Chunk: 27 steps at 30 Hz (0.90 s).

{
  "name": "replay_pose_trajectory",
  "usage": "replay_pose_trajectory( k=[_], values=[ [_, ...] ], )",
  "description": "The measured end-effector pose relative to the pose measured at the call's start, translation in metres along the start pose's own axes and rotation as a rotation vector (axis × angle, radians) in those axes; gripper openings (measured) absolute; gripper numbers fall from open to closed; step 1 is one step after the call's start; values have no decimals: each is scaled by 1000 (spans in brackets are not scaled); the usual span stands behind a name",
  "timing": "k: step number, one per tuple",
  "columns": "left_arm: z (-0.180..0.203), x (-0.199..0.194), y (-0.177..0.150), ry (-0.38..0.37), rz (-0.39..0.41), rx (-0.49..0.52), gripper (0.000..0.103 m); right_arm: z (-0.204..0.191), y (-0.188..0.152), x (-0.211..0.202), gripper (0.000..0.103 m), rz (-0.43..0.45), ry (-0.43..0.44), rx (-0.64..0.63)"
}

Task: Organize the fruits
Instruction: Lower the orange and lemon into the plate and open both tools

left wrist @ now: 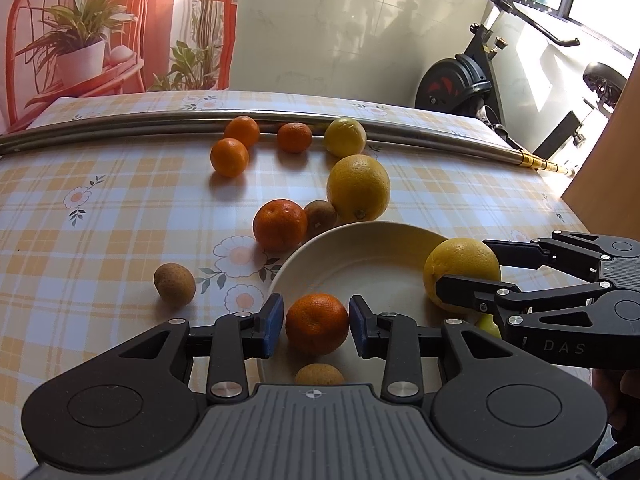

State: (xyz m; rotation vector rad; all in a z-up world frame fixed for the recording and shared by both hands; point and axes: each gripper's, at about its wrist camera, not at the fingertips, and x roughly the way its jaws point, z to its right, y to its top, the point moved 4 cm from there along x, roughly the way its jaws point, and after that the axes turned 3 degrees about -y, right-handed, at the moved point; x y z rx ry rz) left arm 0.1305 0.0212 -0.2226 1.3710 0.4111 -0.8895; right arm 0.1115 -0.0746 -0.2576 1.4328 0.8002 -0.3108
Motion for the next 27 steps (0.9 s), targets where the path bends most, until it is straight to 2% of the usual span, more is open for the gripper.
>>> replay_pose_trajectory(
  k=[17, 27],
  values=[
    [0, -4, 1, -6, 17, -6, 41, 3, 2, -7, 54, 16, -13, 8],
    [-8, -16, 11, -3, 58, -33, 41, 9, 7, -18, 54, 48, -8, 35]
  ],
)
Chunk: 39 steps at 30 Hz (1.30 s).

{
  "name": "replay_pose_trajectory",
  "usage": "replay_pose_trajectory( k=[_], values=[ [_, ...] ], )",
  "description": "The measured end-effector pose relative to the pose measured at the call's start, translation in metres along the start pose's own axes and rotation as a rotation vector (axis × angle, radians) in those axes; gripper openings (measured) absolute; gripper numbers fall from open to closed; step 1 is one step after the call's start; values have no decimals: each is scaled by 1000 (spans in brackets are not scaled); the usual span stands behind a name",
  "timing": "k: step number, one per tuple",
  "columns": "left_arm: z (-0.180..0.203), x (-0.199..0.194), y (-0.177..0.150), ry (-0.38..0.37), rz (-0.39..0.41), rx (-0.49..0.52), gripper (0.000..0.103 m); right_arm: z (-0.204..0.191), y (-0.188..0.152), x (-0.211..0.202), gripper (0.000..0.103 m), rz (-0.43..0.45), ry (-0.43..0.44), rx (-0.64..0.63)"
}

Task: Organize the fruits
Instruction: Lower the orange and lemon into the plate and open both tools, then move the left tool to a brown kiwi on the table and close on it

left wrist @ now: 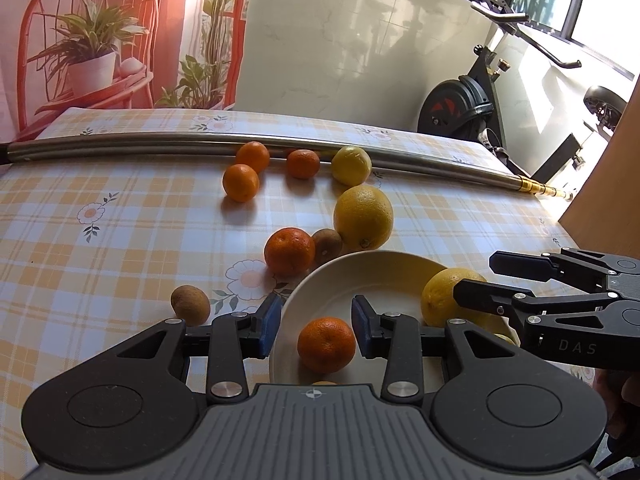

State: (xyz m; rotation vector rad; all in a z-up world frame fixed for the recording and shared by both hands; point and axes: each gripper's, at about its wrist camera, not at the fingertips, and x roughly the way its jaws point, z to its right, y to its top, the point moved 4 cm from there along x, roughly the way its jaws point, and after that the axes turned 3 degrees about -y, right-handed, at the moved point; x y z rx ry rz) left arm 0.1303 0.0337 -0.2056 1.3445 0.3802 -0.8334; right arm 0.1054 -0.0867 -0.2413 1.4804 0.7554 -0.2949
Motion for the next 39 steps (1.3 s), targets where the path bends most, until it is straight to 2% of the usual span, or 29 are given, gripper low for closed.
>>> replay_pose_trajectory(
  k=[5, 13, 15, 18, 25, 39],
  values=[
    [-14, -10, 11, 11, 30, -49, 41, 5, 5, -6, 54, 21, -2, 25],
    [-54, -30, 31, 109, 93, -153, 41, 14, 9, -10, 54, 44, -11, 71],
    [-61, -31, 33, 150, 89, -167, 41, 16, 10, -10, 54, 47, -17, 85],
    [-68, -28, 33, 173, 71, -181, 41, 21, 9, -9, 54, 47, -25, 103],
    [-74, -9, 19, 121, 4, -225, 41, 28, 4, -3, 54, 26, -41, 138],
    [-73, 18, 4, 141, -55, -231, 40, 26, 2, 1, 54, 16, -45, 125]
  ],
)
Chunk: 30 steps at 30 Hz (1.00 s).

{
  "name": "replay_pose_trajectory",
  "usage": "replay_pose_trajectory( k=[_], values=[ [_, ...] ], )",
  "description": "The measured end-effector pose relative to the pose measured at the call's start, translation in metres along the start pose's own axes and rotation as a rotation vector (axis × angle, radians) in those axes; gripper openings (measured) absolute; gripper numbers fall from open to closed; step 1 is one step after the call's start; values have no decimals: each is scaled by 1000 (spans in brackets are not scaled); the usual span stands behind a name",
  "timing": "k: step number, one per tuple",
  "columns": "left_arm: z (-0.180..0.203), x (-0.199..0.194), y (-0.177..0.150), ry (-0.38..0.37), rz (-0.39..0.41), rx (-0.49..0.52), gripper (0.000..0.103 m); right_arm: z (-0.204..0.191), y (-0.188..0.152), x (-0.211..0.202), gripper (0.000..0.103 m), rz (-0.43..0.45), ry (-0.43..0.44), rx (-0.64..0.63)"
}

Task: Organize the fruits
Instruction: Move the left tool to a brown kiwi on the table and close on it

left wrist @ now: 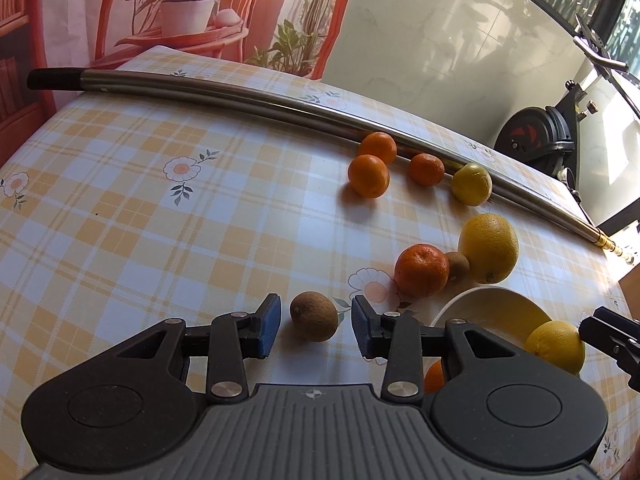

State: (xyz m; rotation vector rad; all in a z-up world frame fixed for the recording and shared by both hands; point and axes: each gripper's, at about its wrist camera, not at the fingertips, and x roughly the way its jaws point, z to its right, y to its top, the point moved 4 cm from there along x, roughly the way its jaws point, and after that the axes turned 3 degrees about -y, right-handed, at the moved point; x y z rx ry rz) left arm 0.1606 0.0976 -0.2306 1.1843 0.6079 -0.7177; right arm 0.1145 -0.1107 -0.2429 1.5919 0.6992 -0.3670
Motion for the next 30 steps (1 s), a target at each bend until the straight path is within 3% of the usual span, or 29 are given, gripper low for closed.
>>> replay_pose_trajectory(
  k=[8, 22, 30],
  values=[
    [-3, -5, -4, 5, 20, 3, 27, -1, -1, 1, 54, -1, 3, 1],
    [20, -32, -5, -27, 105, 82, 25, -2, -3, 3, 54, -3, 2, 2],
    [28, -31, -9, -27, 102, 118, 25, -2, -3, 3, 54, -3, 1, 1]
  ],
)
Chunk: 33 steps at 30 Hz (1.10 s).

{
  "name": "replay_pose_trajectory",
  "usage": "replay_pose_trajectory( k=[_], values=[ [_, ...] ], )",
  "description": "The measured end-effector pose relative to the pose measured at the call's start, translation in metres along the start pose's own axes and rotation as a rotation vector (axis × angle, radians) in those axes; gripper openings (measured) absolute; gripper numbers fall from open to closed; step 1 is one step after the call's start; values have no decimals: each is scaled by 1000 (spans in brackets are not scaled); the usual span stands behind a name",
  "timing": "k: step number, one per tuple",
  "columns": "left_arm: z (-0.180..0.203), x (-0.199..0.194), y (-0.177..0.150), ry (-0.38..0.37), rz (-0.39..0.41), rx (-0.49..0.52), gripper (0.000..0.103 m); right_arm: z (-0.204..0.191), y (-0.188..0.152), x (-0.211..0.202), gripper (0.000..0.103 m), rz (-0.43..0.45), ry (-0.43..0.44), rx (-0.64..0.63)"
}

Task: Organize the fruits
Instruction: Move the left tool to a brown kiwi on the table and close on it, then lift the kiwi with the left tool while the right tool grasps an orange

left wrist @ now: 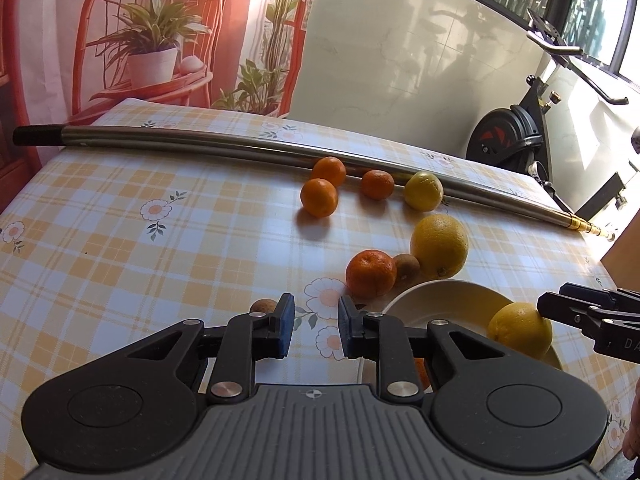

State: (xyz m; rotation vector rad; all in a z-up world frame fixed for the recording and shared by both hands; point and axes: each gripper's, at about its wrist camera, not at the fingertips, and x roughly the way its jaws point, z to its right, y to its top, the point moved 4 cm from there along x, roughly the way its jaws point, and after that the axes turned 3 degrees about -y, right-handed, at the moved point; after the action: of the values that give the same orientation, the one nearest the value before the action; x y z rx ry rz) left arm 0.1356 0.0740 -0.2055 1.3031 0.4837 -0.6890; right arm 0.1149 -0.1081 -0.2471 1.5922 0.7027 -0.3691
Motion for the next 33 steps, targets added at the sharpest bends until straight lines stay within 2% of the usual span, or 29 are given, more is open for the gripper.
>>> replay_pose_trajectory(
  k=[4, 9, 20, 33],
  values=[
    [-17, -1, 2, 31, 5, -70, 26, 0, 0, 0, 54, 0, 2, 3],
    [-24, 10, -3, 43, -35, -109, 26, 1, -1, 1, 54, -1, 8, 8],
    [-23, 27, -5, 35, -36, -70, 27, 1, -2, 1, 54, -2, 5, 2],
    [-10, -2, 3, -13, 45, -49, 27, 1, 1, 5, 54, -9, -1, -10]
  ],
)
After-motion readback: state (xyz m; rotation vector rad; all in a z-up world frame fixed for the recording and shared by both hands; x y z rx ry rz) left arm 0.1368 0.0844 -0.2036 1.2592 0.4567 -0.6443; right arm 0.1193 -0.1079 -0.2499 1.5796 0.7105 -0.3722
